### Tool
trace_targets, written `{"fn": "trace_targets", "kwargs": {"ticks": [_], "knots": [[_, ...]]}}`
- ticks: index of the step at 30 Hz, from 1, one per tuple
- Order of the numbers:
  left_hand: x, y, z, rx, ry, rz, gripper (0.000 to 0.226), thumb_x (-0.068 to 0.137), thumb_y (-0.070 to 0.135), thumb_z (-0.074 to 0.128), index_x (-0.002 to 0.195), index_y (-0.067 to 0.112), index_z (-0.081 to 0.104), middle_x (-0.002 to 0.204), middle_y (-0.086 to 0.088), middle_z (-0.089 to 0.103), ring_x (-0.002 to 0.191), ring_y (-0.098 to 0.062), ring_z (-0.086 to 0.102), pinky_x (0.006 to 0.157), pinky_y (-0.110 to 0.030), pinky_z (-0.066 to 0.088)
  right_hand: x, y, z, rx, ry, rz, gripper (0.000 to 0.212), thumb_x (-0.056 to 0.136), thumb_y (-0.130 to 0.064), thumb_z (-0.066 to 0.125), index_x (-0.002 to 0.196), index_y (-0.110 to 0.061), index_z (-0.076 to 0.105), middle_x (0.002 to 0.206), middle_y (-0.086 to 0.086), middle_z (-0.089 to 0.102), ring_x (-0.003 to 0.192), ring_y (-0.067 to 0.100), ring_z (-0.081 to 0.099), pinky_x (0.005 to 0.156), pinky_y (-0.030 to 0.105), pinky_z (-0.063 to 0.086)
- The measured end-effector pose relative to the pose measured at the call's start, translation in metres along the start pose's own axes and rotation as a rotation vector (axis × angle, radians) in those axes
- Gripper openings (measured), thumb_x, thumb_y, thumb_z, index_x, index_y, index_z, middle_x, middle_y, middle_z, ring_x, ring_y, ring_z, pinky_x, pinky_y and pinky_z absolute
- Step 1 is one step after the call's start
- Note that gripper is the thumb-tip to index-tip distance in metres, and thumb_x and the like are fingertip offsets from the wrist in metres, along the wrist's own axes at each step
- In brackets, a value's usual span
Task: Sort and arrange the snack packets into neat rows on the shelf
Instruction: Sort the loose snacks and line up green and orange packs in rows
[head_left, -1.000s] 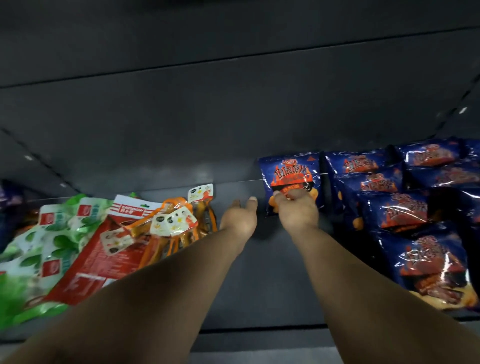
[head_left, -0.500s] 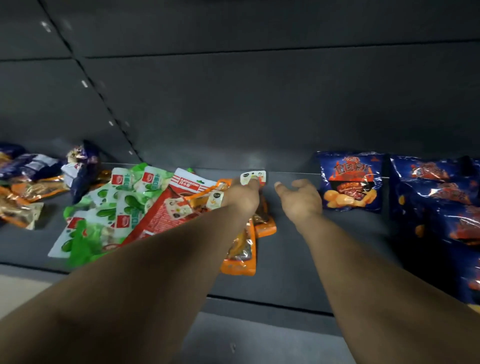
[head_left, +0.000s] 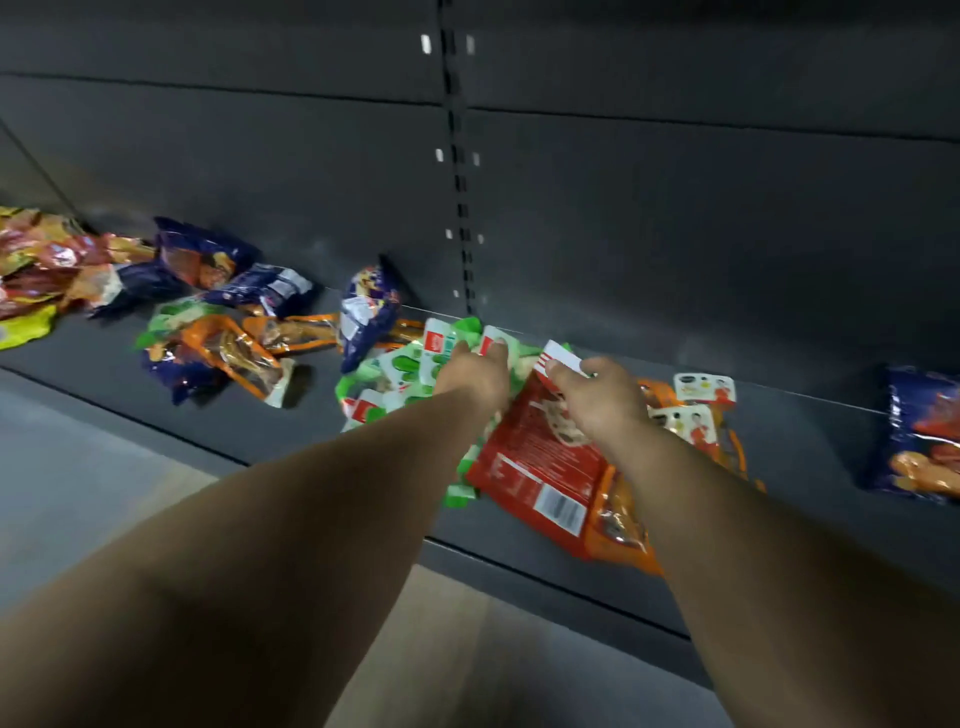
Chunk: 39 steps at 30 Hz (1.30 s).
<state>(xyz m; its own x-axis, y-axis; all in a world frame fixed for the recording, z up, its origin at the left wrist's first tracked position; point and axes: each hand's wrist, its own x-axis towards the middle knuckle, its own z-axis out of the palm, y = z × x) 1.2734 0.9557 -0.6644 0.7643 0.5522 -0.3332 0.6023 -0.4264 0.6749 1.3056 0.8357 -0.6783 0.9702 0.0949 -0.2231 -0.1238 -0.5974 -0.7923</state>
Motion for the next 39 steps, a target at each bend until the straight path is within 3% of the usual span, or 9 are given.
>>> {"fn": "trace_targets", "kwargs": {"ticks": [3,9,14,19,27,30,34,39], "knots": [[0.027,-0.029,-0.039,-0.086,0.062,-0.033,0.053,0.101,0.038,0.034,0.141,0.004,0.039,0.140,-0.019,0.046,0.128,-0.035,0.044,0.102,-0.036,0.037,-0.003,-0.021,0.028,-0.010,-0.041,-0.003,0.053,0.090,-0.045,0.057,0.129,-0.010,0.052,0.134,0.010,0.054,0.122,0.028,0.050,0.095,0.029,0.037],[0.078,-0.081,-0.090,-0.065,0.162,-0.129,0.054,0.094,0.043,0.043,0.137,0.011,0.039,0.133,-0.019,0.049,0.117,-0.038,0.051,0.098,-0.039,0.043,0.000,-0.054,0.074,-0.005,-0.086,0.005,0.058,0.090,-0.048,0.057,0.135,-0.013,0.047,0.142,0.007,0.047,0.128,0.027,0.046,0.104,0.034,0.036],[0.112,-0.096,-0.105,-0.010,0.145,-0.182,0.073,0.090,0.041,0.054,0.147,0.011,0.020,0.141,-0.019,0.034,0.123,-0.037,0.044,0.101,-0.041,0.040,0.004,-0.078,0.105,-0.016,-0.096,0.023,0.056,0.088,-0.051,0.058,0.131,-0.017,0.050,0.133,0.010,0.052,0.117,0.027,0.052,0.093,0.031,0.040],[0.144,-0.103,-0.106,0.045,0.114,-0.096,0.091,0.088,0.040,0.061,0.152,0.019,0.001,0.156,-0.015,0.010,0.140,-0.034,0.022,0.111,-0.044,0.028,0.005,-0.091,0.129,-0.025,-0.121,0.021,0.056,0.088,-0.050,0.058,0.134,-0.019,0.048,0.130,0.006,0.052,0.114,0.024,0.053,0.089,0.029,0.041],[0.187,-0.113,-0.098,0.125,0.156,0.012,0.117,0.075,0.039,0.076,0.149,0.032,-0.014,0.159,-0.011,-0.003,0.146,-0.032,0.003,0.113,-0.046,0.024,0.007,-0.098,0.150,-0.022,-0.149,0.042,0.058,0.088,-0.051,0.057,0.136,-0.021,0.045,0.126,0.002,0.055,0.113,0.020,0.054,0.091,0.030,0.042],[0.200,-0.115,-0.097,0.158,0.140,0.067,0.118,0.075,0.036,0.078,0.150,0.033,-0.013,0.159,-0.010,0.001,0.146,-0.032,0.007,0.114,-0.044,0.023,0.009,-0.093,0.151,-0.029,-0.141,0.038,0.057,0.088,-0.050,0.058,0.135,-0.022,0.045,0.126,0.001,0.055,0.110,0.017,0.055,0.086,0.027,0.041],[0.211,-0.119,-0.089,0.066,0.154,0.111,0.106,0.079,0.025,0.075,0.150,0.031,-0.003,0.155,-0.010,0.016,0.141,-0.032,0.024,0.108,-0.046,0.035,0.008,-0.091,0.146,-0.030,-0.135,0.057,0.057,0.087,-0.050,0.058,0.135,-0.021,0.045,0.120,0.000,0.058,0.099,0.013,0.058,0.064,0.020,0.041],[0.203,-0.121,-0.087,-0.010,0.193,0.114,0.086,0.086,0.008,0.060,0.151,0.026,0.006,0.152,-0.008,0.025,0.132,-0.032,0.039,0.098,-0.041,0.042,0.010,-0.087,0.143,-0.061,-0.127,0.069,0.058,0.088,-0.051,0.057,0.135,-0.020,0.044,0.119,0.001,0.059,0.099,0.014,0.057,0.066,0.021,0.037]]}}
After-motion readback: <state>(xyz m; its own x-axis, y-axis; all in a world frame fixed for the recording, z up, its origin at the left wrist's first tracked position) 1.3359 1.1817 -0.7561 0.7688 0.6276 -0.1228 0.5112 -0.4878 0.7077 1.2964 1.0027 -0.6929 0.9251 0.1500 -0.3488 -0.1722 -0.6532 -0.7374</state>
